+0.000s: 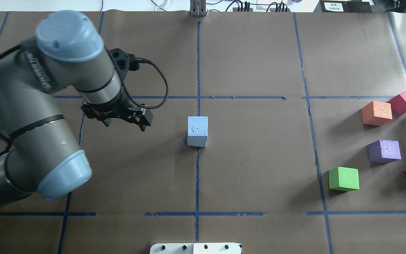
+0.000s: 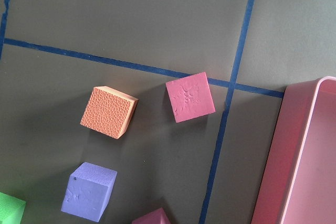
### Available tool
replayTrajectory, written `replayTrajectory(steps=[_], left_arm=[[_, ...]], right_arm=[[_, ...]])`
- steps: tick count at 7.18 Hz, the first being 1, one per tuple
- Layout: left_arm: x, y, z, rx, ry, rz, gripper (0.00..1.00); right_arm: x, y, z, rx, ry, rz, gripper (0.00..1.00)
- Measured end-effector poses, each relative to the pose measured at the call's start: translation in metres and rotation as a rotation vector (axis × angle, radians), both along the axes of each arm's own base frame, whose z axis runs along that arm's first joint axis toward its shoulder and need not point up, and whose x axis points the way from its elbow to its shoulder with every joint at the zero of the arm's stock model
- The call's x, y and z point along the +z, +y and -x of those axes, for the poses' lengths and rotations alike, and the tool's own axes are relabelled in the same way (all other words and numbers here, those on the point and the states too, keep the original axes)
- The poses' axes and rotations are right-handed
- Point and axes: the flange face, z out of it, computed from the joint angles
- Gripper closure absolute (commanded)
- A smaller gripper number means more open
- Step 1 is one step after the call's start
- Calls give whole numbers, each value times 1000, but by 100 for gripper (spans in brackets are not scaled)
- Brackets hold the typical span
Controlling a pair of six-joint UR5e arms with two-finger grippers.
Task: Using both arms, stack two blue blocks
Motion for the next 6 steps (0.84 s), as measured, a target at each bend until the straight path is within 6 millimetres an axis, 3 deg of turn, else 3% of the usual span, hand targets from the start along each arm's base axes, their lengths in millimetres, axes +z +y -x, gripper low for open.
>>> replayTrajectory(steps=[2, 4, 6], left_arm=[[44, 4, 76, -2, -32, -60, 0], [102, -14, 160, -16, -99, -94, 0], [158, -39, 243, -26, -128, -86, 0]], right_arm=[[18, 10, -8, 15, -5, -2, 0], [55, 21, -15, 36, -19, -26, 0], [71, 21, -17, 44, -22, -26, 0]])
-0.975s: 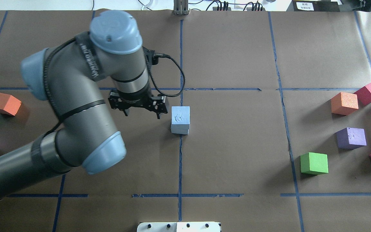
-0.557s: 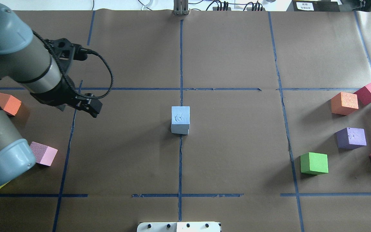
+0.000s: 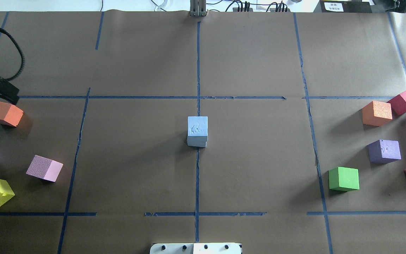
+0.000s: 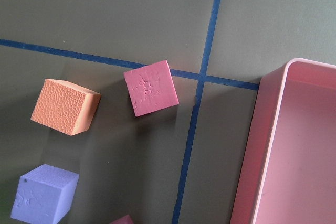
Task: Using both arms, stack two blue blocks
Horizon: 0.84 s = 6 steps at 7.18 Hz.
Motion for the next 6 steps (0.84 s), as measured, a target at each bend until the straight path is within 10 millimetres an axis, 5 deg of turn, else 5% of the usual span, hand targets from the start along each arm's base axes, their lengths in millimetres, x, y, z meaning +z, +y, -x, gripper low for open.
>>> replayTrajectory(steps=[4, 6], left_arm=[[145, -46, 156, -37, -28, 71, 0], [228, -47, 195, -47, 25, 86, 0]], right_arm=[[27, 16, -6, 14, 6, 3, 0], [33, 23, -10, 42, 2, -4, 0]])
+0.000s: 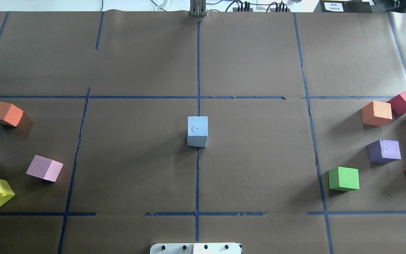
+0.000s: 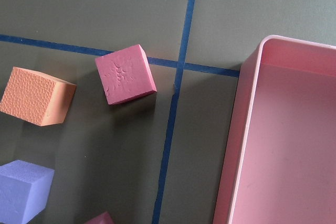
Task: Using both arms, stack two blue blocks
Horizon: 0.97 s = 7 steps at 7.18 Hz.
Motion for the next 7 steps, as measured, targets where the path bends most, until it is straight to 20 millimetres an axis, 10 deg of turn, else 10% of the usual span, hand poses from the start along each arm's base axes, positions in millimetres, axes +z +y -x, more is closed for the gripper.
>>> replayTrajectory(steps=[3, 7], left_arm=[[90, 26, 18, -34, 28, 6, 0], [91, 43, 13, -86, 112, 30, 0]], right_arm=[[-4, 0, -1, 13, -10, -4, 0], [-7, -1, 0, 15, -18, -8, 0]])
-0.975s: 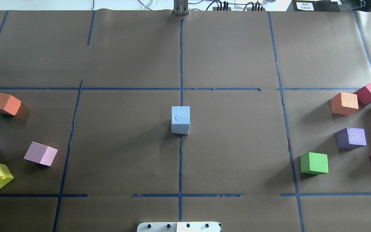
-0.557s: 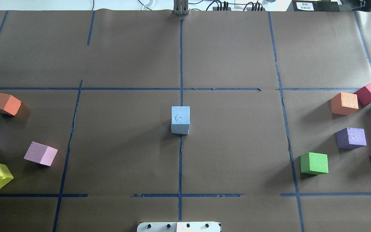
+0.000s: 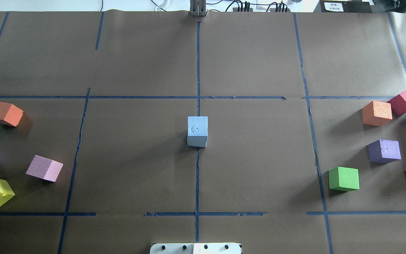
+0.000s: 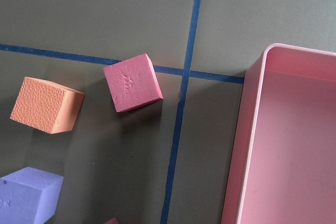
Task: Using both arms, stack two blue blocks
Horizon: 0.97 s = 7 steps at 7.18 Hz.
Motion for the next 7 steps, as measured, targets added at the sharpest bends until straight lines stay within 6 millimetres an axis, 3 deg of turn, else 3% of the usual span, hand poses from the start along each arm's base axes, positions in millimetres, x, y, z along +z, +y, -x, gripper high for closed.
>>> replayTrajectory(steps=[7], left_arm=[[-1, 0, 0, 0, 0, -3, 0]], right_arm=[[-2, 1, -10, 22, 0, -2, 0]])
